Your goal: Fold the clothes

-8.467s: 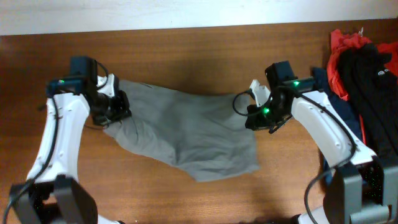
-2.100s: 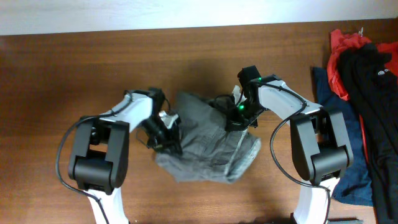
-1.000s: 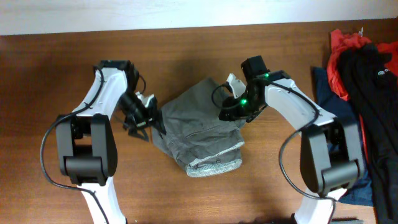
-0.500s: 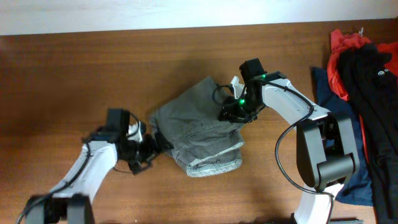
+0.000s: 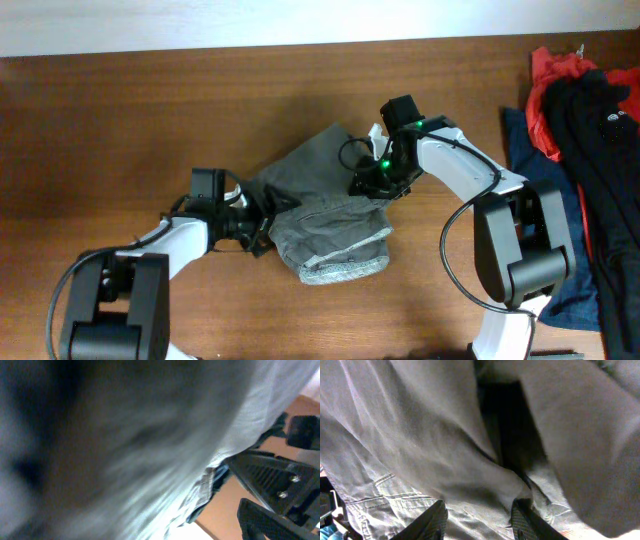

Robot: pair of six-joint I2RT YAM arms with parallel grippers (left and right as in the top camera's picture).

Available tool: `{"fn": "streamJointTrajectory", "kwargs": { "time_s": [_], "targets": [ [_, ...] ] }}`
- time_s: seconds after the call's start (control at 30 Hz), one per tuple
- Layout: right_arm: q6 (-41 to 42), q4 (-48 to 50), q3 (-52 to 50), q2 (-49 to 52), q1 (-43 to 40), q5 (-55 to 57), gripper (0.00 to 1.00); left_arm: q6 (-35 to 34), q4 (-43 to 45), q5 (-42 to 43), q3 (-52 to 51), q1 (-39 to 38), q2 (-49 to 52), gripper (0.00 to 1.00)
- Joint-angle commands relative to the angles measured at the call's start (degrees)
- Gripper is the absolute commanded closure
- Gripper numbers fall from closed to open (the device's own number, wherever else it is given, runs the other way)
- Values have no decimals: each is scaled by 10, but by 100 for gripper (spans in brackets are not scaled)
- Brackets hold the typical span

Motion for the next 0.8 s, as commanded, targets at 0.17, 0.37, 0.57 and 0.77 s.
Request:
{"fn": "streamJointTrajectory", "kwargs": {
  "time_s": [0.17, 0.37, 0.57, 0.77],
  "targets": [
    [-11, -26, 3, 3, 7, 5, 62, 22, 135, -41, -15, -43, 71, 79],
    [-56, -92, 4, -105, -39, 23, 65, 116, 205, 93, 15, 7, 43, 99],
    [-57, -112, 4, -270, -95, 102, 59, -77, 570, 183, 96, 174, 38, 99],
    [-57, -117, 4, -306, -94, 127, 56, -44, 363, 21, 113, 292, 38, 99]
  ]
}}
